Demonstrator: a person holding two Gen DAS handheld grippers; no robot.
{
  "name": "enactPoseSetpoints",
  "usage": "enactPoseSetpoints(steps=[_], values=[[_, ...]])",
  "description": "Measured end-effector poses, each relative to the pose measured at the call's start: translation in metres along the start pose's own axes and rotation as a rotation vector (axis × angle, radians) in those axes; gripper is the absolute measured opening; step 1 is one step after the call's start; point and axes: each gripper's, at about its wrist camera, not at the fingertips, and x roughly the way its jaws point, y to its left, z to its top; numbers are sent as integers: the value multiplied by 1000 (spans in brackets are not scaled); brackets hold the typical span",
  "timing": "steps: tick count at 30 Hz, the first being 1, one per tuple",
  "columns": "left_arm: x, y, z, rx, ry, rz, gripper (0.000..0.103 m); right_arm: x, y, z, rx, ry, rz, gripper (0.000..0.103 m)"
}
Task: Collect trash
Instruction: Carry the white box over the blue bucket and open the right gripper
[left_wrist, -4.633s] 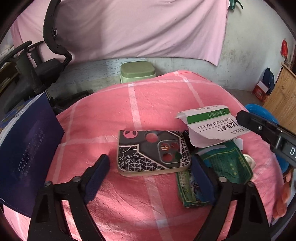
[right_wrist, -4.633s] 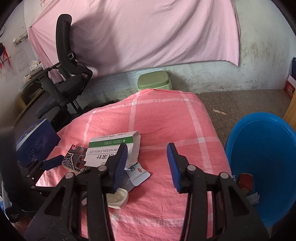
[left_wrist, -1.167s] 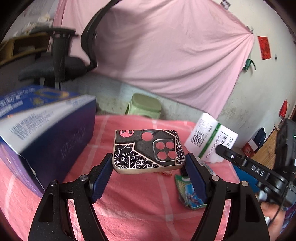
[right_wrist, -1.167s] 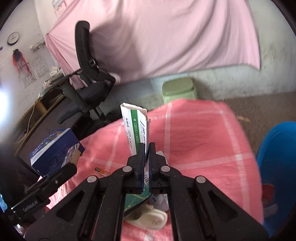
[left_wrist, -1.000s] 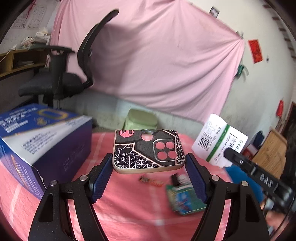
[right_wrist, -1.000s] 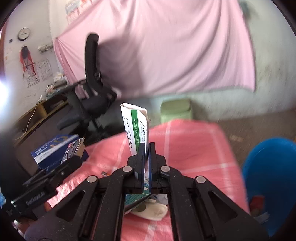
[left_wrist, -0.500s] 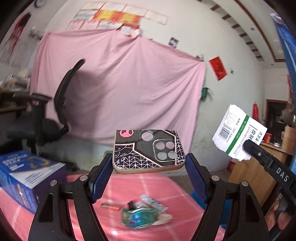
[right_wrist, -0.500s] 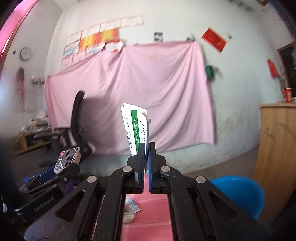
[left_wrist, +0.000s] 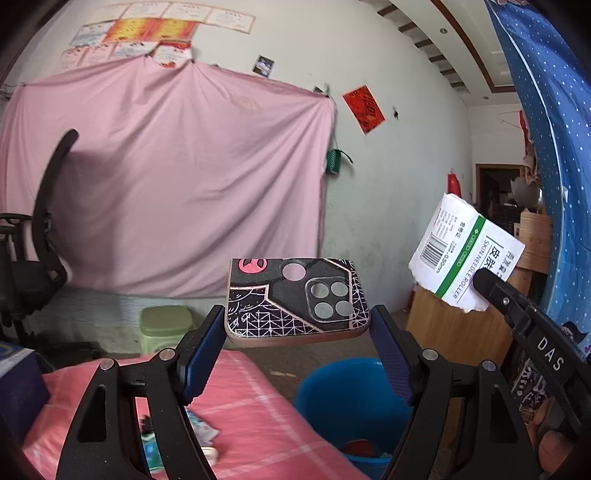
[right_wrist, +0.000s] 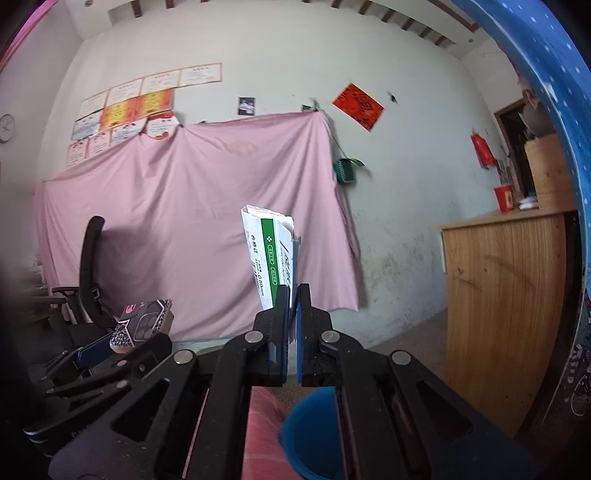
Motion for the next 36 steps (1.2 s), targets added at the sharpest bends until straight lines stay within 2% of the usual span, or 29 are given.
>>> enactPoseSetpoints(steps=[5,13,19,24,28,36], values=[[44,-13,-1,-35,126,-62,72,14,-37,-12,3,49,-59,19],[119,-32,-12,-120,372,-105,72,47,-92,-44,93,237,-111,19],[160,-44,-31,-152,522,-137,72,68,-120,-70,158,356,-137,20],[181,-47,-42,-164,589,-144,73,78,-134,-83,198,417,-140,20],[179,-52,-53,-175,619,-151,74,84,-134,-89,195,451,-139,21],[178,-40,-60,-217,637,-127,74,91,-143,-100,220,496,-146,26]])
